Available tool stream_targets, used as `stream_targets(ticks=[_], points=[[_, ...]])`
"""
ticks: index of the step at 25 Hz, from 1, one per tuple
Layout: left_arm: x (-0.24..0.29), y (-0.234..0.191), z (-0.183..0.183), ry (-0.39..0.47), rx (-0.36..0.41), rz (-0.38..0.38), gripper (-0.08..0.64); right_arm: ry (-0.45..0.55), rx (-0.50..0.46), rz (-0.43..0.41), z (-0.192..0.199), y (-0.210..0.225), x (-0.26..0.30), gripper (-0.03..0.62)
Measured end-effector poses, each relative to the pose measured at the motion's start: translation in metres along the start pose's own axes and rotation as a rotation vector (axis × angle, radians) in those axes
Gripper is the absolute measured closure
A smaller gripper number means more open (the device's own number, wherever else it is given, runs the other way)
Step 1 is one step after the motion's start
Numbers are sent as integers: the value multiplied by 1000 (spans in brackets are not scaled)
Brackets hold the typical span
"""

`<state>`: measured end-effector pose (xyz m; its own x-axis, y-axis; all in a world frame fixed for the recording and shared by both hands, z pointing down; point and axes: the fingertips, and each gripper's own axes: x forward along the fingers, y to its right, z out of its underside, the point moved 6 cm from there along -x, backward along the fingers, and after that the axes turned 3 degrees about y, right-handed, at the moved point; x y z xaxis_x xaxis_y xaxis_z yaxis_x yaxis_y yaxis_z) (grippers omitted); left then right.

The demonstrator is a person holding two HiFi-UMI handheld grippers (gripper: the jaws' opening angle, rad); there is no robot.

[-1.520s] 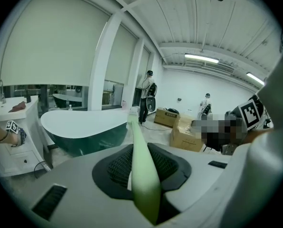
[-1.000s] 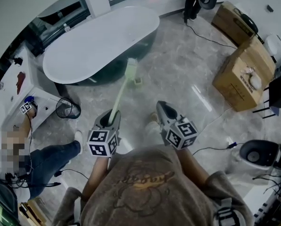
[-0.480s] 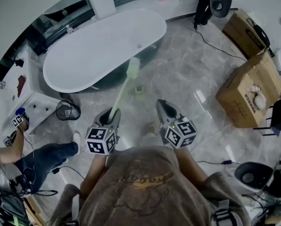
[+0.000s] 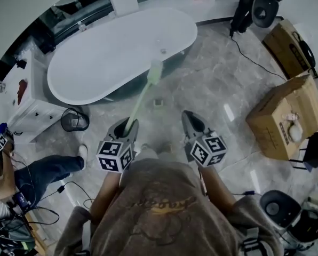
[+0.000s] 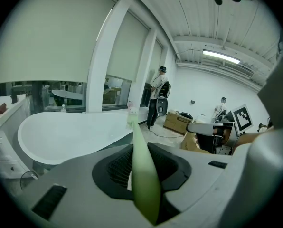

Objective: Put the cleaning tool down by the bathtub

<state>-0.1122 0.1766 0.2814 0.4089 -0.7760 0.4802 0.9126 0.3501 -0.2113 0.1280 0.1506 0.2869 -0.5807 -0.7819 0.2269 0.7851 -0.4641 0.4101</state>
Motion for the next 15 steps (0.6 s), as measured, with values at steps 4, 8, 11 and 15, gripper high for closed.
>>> stream_targets(ticks=[4,8,11,15], points=[[18,-17,-5,-8,-7,-4,460,-10,0,0,-5,4,24,592],[37,-28,-12,-20,5,-1,460,-16,6,14,-11,13,43,592],[49,-38,-19,-34,20,4,460,-18,9,27,-15,18,56,592],[68,-53,-28,-43,14,6,460,-29,8,39,-19,26,77,592]])
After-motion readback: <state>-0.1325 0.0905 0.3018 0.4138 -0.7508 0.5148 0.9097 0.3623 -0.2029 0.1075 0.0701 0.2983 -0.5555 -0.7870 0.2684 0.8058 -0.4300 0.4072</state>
